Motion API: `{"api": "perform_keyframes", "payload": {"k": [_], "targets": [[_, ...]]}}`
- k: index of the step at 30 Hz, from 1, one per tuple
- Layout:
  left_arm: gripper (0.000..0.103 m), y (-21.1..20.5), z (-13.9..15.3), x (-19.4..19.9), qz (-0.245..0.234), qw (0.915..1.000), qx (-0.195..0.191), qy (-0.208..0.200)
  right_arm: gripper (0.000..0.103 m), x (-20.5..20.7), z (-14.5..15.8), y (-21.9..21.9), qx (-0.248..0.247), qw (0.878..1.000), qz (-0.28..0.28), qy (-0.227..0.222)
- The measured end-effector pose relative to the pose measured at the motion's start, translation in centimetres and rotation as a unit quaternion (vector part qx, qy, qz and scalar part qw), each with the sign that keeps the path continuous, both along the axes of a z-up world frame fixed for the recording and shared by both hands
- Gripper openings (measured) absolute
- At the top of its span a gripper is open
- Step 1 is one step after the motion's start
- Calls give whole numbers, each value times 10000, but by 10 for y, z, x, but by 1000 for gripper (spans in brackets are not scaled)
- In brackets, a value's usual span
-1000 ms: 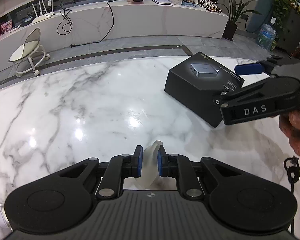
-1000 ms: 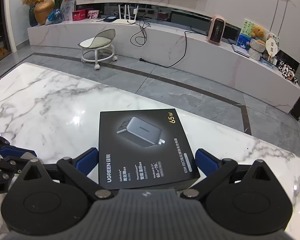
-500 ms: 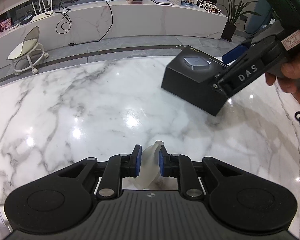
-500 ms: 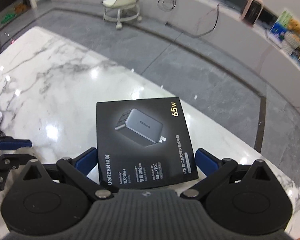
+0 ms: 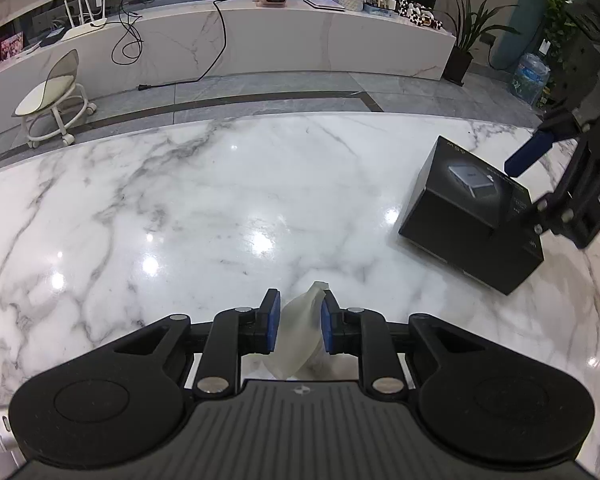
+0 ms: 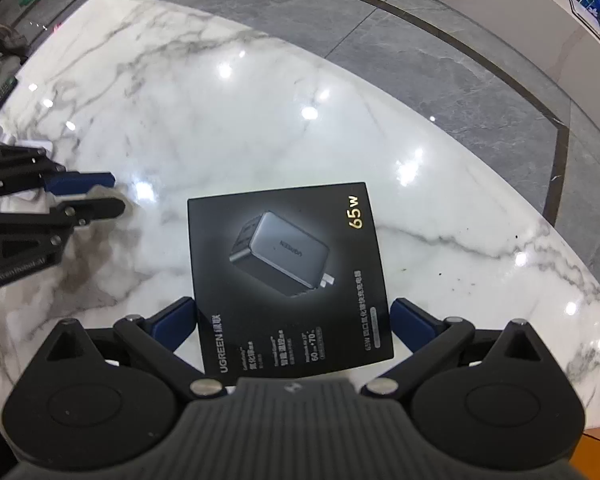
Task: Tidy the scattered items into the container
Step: 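Close the left gripper on the clear plastic bag while the right lifts the charger box, then carry the clear bag with the left tool while the right carries the charger box to the box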
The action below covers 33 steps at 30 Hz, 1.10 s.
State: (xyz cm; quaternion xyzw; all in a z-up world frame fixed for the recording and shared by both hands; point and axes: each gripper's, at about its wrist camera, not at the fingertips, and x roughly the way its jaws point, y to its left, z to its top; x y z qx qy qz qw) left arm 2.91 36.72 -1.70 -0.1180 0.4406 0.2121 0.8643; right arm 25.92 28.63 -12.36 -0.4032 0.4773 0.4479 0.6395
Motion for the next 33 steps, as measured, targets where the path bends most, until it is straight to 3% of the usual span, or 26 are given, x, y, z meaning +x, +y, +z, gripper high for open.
{"api": "perform_keyframes", "payload": {"k": [6, 13, 16, 20, 26, 33], "targets": [[24, 1, 0, -2, 29, 9999, -72, -65, 103, 7, -20, 20, -309, 9995, -21, 58], [24, 0, 0, -1, 31, 10000, -49, -59, 102, 9, -27, 9, -123, 9998, -153, 31], [16, -1, 3, 0, 38, 10000, -13, -28, 102, 8, -24, 4, -106, 9998, -173, 69], [8, -5, 10, 2, -8, 10000, 59, 5, 102, 6, -8, -3, 78, 9998, -181, -20], [7, -15, 25, 2, -93, 9998, 152, 18, 102, 6, 23, -24, 294, 9993, -174, -177], [6, -29, 54, -9, -90, 9995, 168, -239, 102, 7, 57, -58, 587, 9976, -252, -256]]}}
